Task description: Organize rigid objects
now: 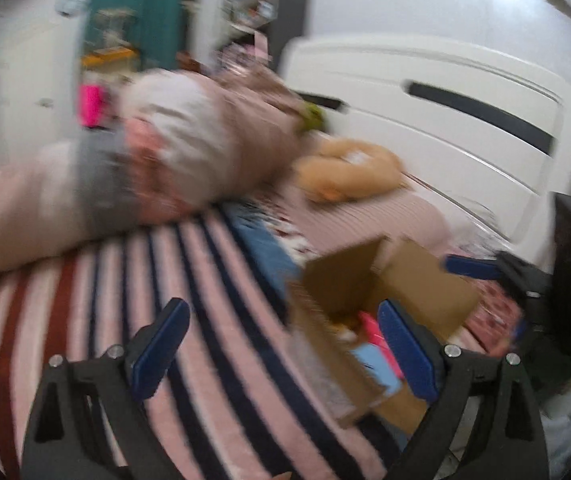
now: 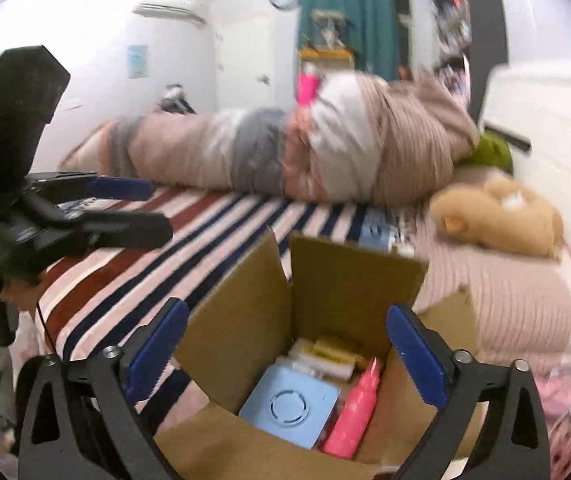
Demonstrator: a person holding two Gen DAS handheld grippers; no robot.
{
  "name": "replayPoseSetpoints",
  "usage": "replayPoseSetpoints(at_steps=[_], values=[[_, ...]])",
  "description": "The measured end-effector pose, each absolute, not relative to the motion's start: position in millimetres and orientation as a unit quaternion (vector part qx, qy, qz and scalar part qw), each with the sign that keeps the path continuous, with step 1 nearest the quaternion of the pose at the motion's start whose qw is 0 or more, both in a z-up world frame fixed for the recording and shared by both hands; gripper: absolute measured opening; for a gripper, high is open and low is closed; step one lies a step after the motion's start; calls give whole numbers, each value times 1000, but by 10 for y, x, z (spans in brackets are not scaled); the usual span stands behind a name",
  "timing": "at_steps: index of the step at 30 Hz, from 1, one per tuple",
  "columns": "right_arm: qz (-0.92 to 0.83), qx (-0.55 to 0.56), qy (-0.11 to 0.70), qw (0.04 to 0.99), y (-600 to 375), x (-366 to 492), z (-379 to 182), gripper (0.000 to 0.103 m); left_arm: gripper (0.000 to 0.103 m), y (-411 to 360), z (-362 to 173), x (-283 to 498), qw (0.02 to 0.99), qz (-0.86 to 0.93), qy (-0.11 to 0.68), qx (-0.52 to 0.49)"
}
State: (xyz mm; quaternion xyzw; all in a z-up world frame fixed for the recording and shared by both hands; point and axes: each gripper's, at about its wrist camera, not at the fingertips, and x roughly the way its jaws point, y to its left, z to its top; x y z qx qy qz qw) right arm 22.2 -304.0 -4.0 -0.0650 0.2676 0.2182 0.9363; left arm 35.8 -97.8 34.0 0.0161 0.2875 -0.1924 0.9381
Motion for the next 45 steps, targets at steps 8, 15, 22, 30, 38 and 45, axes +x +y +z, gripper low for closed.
replayPoseSetpoints(at_steps=[8, 15, 22, 30, 38, 45], values=[[254, -38, 217, 942, -3108, 48, 138, 103, 94, -646, 300, 43, 963, -77, 258, -19], [259, -24, 213, 942, -3132, 46, 128, 103, 94, -620, 260, -29, 966, -50, 254, -25], [258, -20, 214, 942, -3134, 32, 126, 103, 94, -604, 288, -84, 968, -36, 247, -22], [267, -22, 213, 940, -3097, 38, 119, 103, 94, -593, 310, -121, 970, -22, 240, -20], [272, -20, 216, 937, -3055, 56, 117, 103, 94, -581, 318, -132, 971, -15, 238, -21], [272, -19, 219, 937, -3048, 58, 112, 103, 94, -573, 307, -135, 971, -12, 239, -22]])
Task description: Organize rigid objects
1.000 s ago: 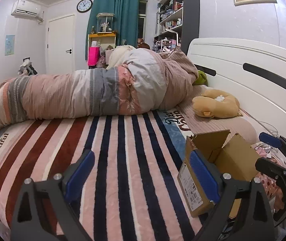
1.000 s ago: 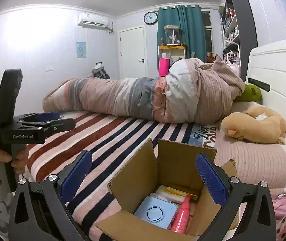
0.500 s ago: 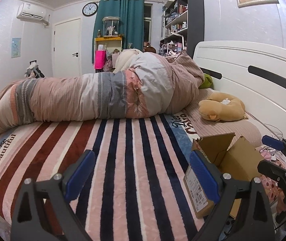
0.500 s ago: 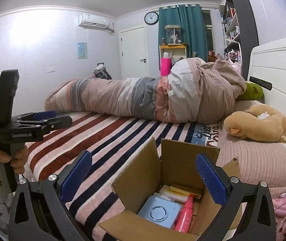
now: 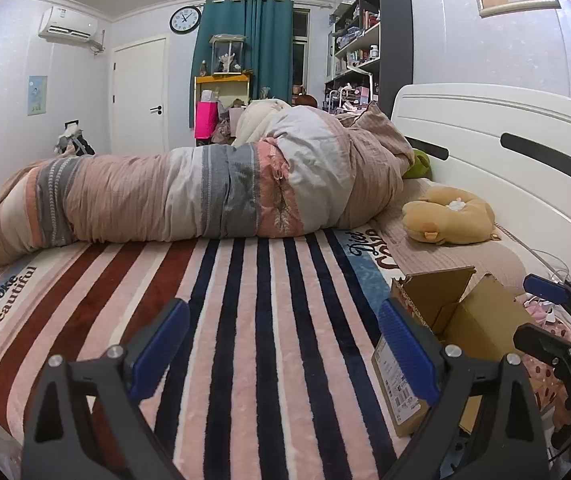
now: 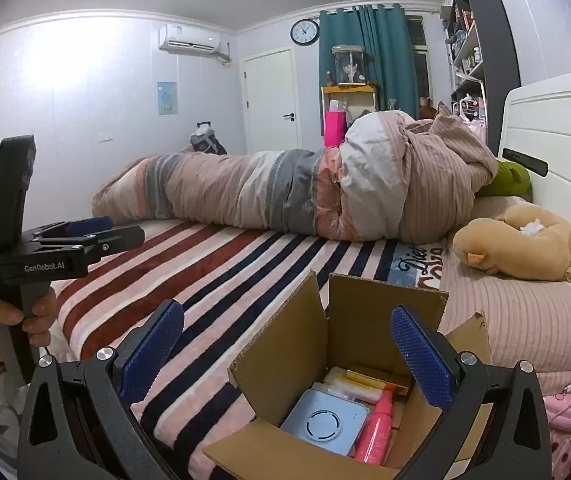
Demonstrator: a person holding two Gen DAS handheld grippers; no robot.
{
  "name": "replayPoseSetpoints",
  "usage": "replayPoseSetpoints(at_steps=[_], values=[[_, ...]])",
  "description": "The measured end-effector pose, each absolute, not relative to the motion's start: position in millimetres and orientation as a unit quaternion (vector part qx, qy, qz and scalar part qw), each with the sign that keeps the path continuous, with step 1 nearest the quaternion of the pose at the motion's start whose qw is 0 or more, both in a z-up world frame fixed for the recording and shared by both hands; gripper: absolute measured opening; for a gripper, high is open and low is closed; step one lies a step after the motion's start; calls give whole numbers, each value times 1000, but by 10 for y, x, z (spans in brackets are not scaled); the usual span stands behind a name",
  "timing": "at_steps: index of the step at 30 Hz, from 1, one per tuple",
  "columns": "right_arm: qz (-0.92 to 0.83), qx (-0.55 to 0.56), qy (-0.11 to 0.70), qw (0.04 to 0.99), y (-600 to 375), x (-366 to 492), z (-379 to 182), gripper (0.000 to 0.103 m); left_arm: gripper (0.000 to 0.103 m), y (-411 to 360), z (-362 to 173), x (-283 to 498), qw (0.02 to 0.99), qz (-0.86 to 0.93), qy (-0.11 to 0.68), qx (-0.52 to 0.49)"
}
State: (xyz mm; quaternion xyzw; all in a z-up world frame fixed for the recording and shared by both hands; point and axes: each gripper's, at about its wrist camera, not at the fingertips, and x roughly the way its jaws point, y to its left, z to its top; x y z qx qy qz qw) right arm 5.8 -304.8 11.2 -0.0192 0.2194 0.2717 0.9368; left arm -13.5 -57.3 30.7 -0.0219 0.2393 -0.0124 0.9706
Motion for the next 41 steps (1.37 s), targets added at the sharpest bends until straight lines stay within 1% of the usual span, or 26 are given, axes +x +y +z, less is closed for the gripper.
replayPoseSetpoints(at_steps=[41], values=[[264, -17, 225, 938, -3016, 40, 76, 103, 94, -532, 272, -101, 970, -6, 242, -19]])
